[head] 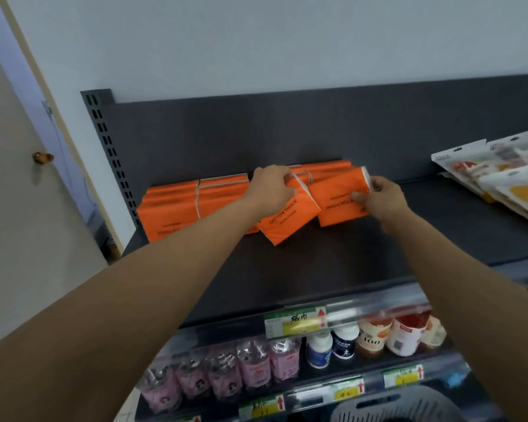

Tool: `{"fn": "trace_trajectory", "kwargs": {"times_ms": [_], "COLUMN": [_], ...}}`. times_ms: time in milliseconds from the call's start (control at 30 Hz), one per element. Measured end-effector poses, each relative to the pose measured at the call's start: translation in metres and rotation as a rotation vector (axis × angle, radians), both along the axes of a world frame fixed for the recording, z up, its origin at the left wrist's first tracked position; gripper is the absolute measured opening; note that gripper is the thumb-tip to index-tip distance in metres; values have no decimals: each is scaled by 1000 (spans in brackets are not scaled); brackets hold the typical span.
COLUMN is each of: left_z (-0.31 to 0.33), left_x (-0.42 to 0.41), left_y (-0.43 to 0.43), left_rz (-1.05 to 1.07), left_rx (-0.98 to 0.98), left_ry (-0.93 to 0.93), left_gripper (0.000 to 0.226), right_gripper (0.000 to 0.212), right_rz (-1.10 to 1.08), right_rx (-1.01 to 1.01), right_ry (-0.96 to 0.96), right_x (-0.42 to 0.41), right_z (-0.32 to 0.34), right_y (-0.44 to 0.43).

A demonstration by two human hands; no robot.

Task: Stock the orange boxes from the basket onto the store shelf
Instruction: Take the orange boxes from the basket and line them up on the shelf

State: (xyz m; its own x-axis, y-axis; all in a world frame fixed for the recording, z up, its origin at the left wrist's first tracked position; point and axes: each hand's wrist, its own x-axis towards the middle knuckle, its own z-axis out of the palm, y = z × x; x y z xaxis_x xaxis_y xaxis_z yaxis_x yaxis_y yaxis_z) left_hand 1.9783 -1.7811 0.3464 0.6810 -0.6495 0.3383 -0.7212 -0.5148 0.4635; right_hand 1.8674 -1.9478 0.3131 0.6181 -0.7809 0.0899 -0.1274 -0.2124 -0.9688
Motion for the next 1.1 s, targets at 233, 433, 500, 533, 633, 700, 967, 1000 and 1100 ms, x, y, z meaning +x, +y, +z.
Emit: {"fn": "trace_trajectory", "kwargs": {"times_ms": [233, 433, 500, 533, 633, 700, 967, 1000, 1100], "left_z": [-10, -13, -16, -17, -20, -22, -26, -26, -22], "left_x": [17, 28, 33, 35, 40, 40, 34, 32, 25], "left_y": [-27, -36, -38, -39, -39, -37, -26, -23, -10], "left_rz": [11, -27, -61, -75, -67, -26, -42, -36, -33], "left_rx": [450, 348, 302, 286, 307, 335, 376, 369, 332], "left_ry": [-144, -177, -164, -163, -215, -268, -370, -377, -389], "left_gripper": [52, 55, 60, 61, 62, 65, 71, 71, 68], "right_gripper": [41, 45, 44, 44, 49, 53, 62, 62, 65], "right_rz": [57, 97, 94, 99, 133, 134, -55, -72, -125], "right_rx": [36, -7, -27, -33, -39, -50, -133, -144, -152], "right_ry": [106, 216, 228, 235, 272, 306, 384, 392, 409], "right_x": [13, 28, 32, 34, 40, 43, 45, 44, 38], "right_z": [-5, -12, -14, -15, -17, -19, -21, -22, -22], "right_y": [-35, -49, -51, -51, -53, -51, -39, -37, -27]}}
